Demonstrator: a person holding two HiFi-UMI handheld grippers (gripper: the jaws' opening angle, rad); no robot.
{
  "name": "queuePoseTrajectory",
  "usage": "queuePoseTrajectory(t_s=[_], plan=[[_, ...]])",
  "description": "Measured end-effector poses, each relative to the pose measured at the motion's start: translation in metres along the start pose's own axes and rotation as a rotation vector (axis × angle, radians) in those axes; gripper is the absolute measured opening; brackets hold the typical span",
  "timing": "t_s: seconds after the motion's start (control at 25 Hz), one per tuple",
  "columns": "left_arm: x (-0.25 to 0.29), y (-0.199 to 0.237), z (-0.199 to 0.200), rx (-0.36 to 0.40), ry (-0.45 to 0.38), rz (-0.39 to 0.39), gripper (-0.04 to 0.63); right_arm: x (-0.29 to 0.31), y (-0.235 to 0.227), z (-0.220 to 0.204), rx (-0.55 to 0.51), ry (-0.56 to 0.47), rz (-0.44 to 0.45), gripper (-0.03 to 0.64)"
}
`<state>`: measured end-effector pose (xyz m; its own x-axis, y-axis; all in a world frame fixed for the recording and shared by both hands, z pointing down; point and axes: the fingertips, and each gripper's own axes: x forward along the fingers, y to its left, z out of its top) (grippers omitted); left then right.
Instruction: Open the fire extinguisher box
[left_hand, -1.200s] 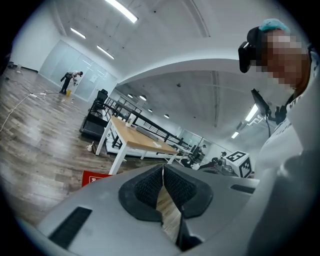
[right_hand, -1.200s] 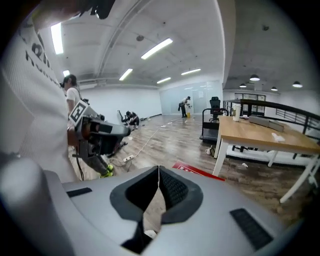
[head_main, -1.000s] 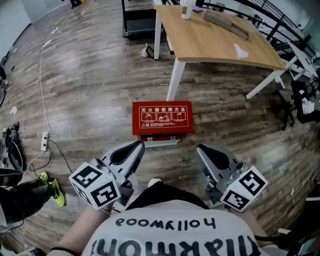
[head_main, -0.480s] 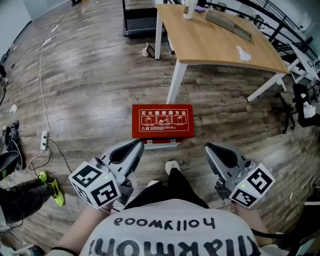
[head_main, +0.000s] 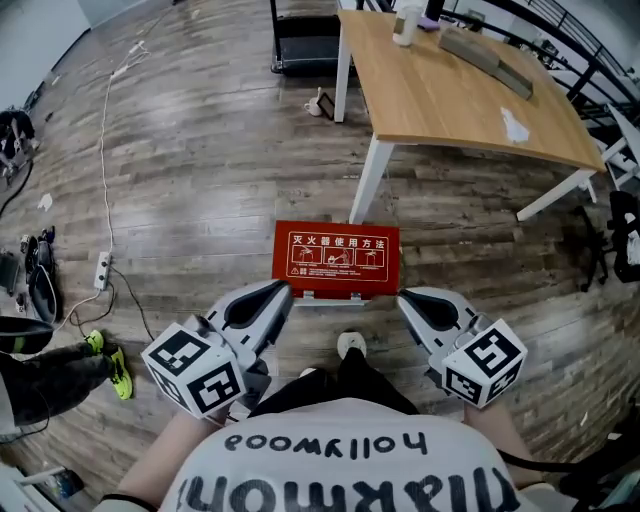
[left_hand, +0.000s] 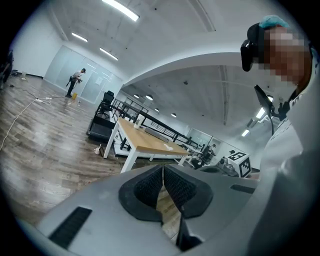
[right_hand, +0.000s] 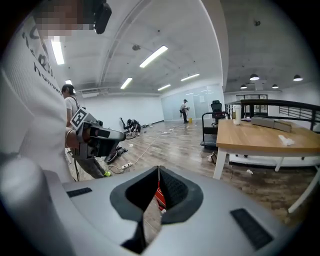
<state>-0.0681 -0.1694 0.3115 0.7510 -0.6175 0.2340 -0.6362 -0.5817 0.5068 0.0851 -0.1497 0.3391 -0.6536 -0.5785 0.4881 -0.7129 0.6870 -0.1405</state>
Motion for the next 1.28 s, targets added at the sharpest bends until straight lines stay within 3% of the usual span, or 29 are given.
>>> queuePoseTrajectory(t_s=[0.2,0.56,0.96,1.16,1.28], plan=[[0.024,0.004,0.007,-0.002,0.008,0.023,0.014,0.007,-0.028,-0.006,0.031,0.029,0.034,0.009],[0.067,0.008,0.007,-0.008,0.02,0.055,0.014,0.018,-0.064,-0.021,-0.022,0.089,0.077,0.009],[0.09,0.02,-0.006,-0.026,0.005,0.139,0.014,0.034,-0.09,-0.044,-0.033,0.171,0.167,0.009],[0.081,0.035,-0.029,-0.059,0.053,0.151,0.014,0.049,-0.087,-0.059,0.017,0.195,0.168,0.009],[0.072,0.047,-0.042,-0.087,0.074,0.148,0.014,0.058,-0.082,-0.062,0.143,0.168,0.163,0.009]])
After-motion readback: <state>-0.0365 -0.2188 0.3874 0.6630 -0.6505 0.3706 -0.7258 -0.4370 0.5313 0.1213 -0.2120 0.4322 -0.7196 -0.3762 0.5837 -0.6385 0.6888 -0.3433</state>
